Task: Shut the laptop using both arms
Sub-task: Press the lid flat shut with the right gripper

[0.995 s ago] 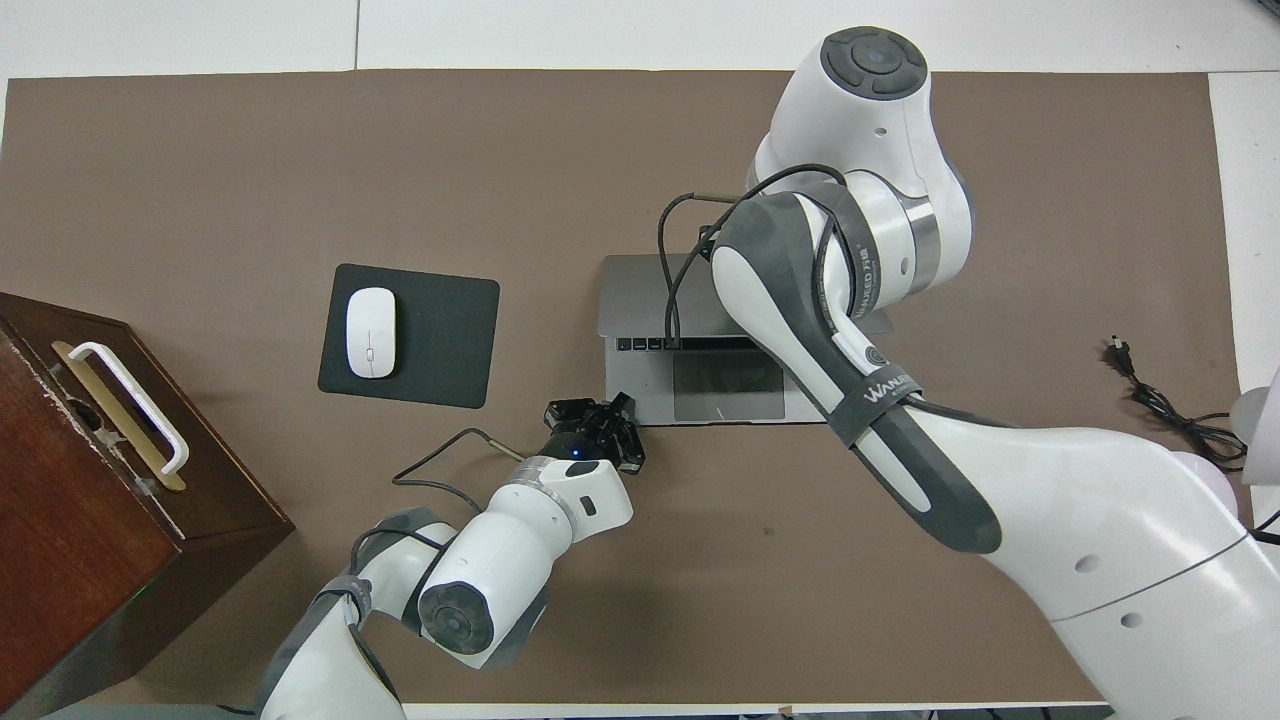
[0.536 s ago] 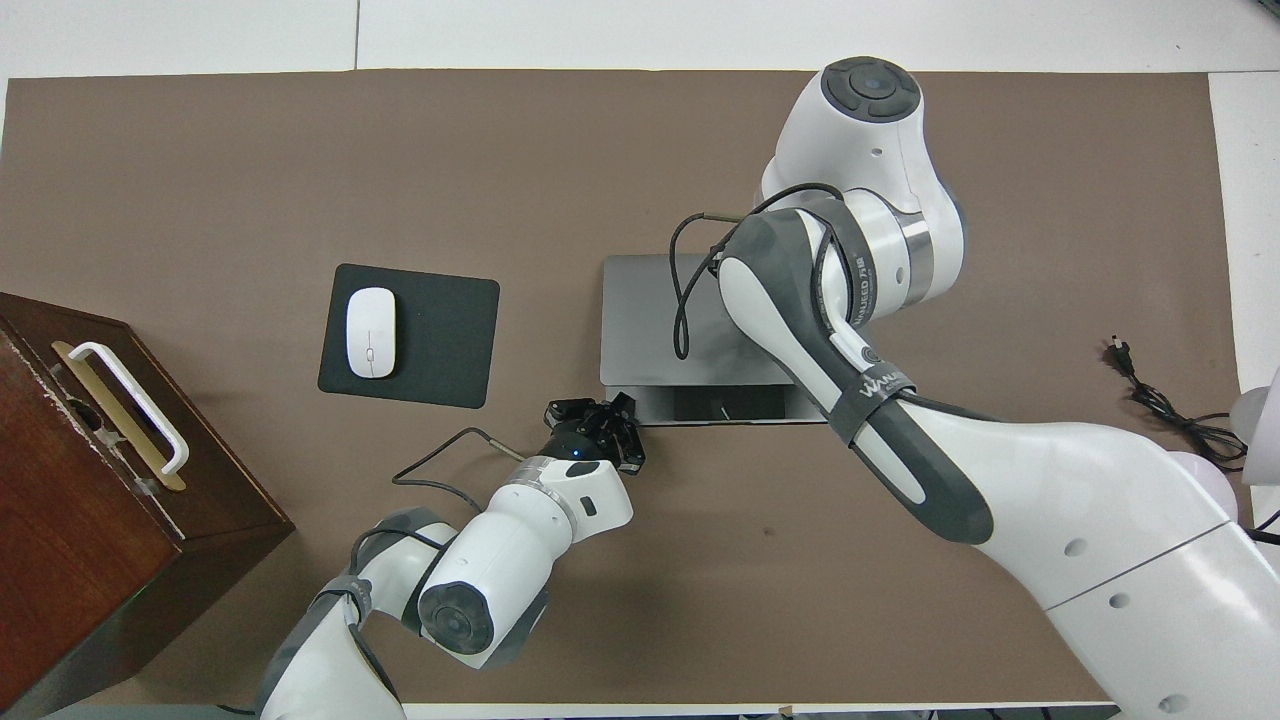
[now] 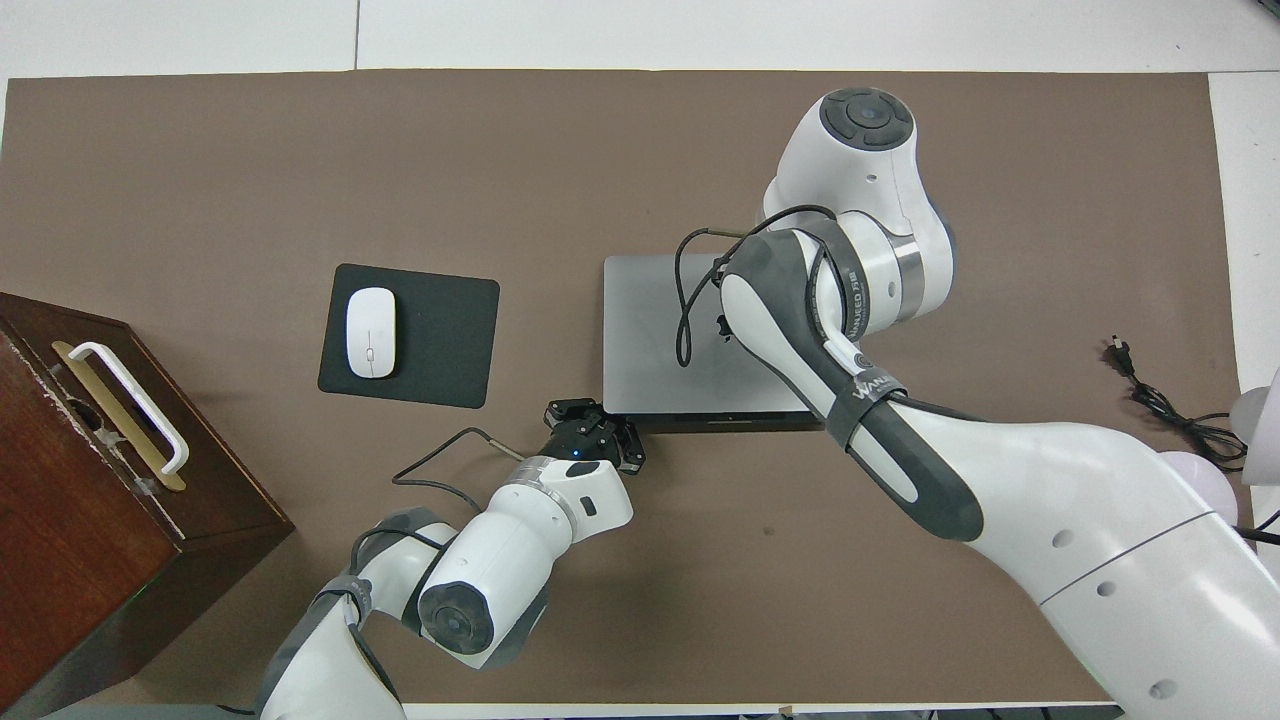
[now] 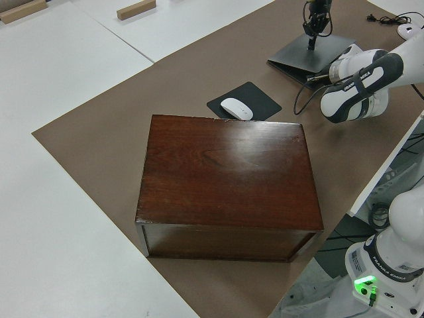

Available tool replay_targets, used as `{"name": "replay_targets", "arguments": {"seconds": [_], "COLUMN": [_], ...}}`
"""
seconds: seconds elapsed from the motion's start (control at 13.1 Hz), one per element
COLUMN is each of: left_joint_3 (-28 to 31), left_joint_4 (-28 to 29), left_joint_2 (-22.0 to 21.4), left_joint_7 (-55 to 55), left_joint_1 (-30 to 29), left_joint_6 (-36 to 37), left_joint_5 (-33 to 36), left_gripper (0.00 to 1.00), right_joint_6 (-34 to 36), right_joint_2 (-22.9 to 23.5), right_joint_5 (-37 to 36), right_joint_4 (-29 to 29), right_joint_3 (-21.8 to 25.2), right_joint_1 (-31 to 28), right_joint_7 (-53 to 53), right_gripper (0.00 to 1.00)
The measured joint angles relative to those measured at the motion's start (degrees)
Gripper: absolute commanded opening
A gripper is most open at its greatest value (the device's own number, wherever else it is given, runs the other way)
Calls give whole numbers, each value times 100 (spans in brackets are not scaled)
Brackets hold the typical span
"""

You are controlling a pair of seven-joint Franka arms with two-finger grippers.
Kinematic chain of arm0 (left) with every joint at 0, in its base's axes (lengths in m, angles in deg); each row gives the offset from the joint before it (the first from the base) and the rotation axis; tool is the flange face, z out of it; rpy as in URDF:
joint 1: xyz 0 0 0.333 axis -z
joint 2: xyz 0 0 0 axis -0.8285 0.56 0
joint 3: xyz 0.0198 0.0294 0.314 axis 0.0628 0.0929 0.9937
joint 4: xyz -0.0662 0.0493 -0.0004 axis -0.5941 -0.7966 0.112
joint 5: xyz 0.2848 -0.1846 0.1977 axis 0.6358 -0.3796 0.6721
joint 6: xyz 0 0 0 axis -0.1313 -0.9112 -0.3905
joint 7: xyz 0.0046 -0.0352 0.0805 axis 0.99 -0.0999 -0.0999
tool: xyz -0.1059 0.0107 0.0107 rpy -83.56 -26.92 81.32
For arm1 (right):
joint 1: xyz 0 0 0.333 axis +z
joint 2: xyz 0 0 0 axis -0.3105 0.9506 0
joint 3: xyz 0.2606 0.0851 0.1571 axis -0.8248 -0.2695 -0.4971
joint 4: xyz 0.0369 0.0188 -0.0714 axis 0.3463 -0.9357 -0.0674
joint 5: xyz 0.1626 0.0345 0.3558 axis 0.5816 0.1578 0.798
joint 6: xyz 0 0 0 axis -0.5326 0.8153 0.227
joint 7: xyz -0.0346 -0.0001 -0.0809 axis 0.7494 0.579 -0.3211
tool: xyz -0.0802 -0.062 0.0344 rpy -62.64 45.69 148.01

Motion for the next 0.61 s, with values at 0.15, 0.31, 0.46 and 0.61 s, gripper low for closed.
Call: {"name": "replay_targets", "arguments": {"seconds": [0.15, 0.31, 0.46, 0.61], "left_joint_3": [0, 0, 0, 0], "left_joint_4": [0, 0, 0, 0], "left_joint_2": [0, 0, 0, 0], "left_joint_7": [0, 0, 0, 0], "left_joint_1": [0, 0, 0, -2], "left_joint_6": [0, 0, 0, 0], "left_joint_5": [0, 0, 0, 0], "left_gripper": [0, 0, 0, 0], "right_joint_6": [-26, -40, -44, -81], "right_joint_2": [-19, -23, -24, -30], "right_joint_5": [0, 0, 0, 0], "right_joint_4": [-30, -55, -67, -105], "right_joint_3": [0, 0, 0, 0], "right_joint_1": [0, -1, -1, -1], "right_joint_7": [0, 0, 0, 0], "right_gripper": [0, 0, 0, 0]}}
